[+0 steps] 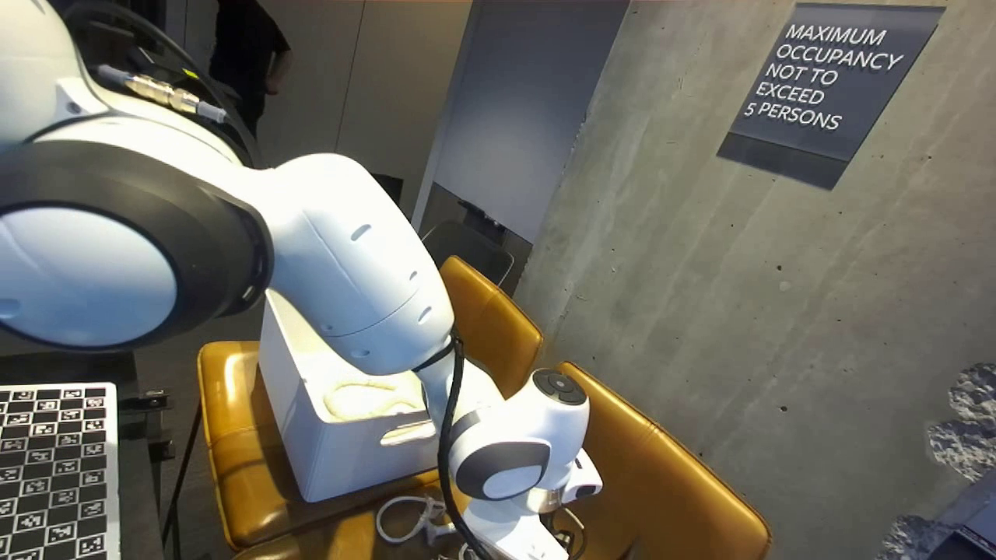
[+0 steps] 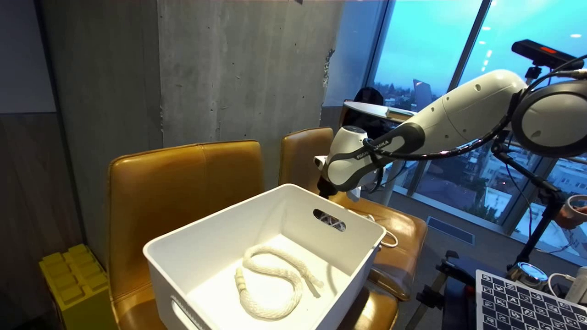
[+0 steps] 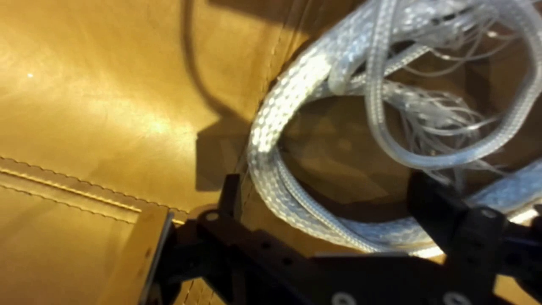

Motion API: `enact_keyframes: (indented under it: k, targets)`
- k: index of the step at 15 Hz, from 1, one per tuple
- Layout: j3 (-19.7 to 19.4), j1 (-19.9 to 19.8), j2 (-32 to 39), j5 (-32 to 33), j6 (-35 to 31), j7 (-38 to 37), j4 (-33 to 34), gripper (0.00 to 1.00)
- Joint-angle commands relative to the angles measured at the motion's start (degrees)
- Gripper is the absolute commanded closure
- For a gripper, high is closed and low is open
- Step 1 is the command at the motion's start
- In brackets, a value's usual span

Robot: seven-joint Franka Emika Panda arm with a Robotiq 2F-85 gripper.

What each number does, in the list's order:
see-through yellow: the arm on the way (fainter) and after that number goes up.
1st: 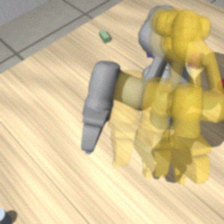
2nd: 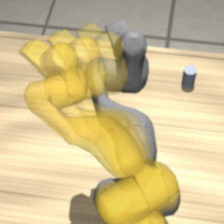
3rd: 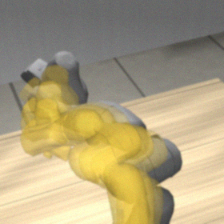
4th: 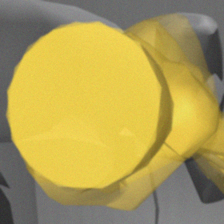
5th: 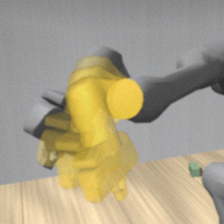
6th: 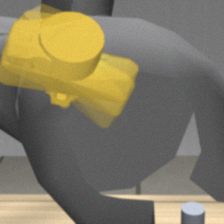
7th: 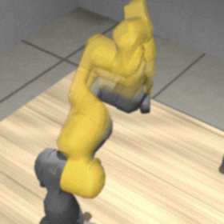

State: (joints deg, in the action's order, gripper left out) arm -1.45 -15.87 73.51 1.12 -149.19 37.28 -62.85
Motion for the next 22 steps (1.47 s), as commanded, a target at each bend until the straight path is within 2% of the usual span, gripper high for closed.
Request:
enact_keyframes:
  k: [1, 6, 7, 9, 10, 13, 17, 18, 19, 20, 21, 22]
  targets:
    - [-1.98, 1.24, -4.08, 0.61, 0.33, -1.84, -5.46, 0.0]
    - [-4.31, 0.57, -6.56, 0.29, 0.87, -2.2, -8.35, 0.0]
    - [-3.1, -0.82, -6.48, 2.57, 1.17, -3.24, -8.11, 0.0]
    - [-2.85, -1.55, -6.69, 3.19, 1.23, -3.39, -8.65, 0.01]
    - [-2.65, -1.87, -6.73, 3.51, 1.14, -3.41, -8.98, 0.13]
    - [-1.7, -2.54, -5.98, 3.76, 0.97, -3.2, -9.61, 0.23]
    - [-0.83, -2.72, -6.55, 3.61, 1.09, -3.08, -10.63, 0.0]
    - [-0.62, -2.81, -6.72, 3.5, 1.32, -3.05, -10.34, 0.0]
    - [-0.54, -2.82, -6.81, 3.43, 1.46, -3.16, -10.06, 0.08]
    - [-0.46, -2.82, -6.87, 3.41, 1.49, -3.22, -9.86, 0.25]
    - [-0.39, -2.83, -6.93, 3.41, 1.49, -3.23, -9.74, 0.28]
    - [-0.38, -2.8, -7.05, 3.42, 1.44, -3.34, -9.7, 0.37]
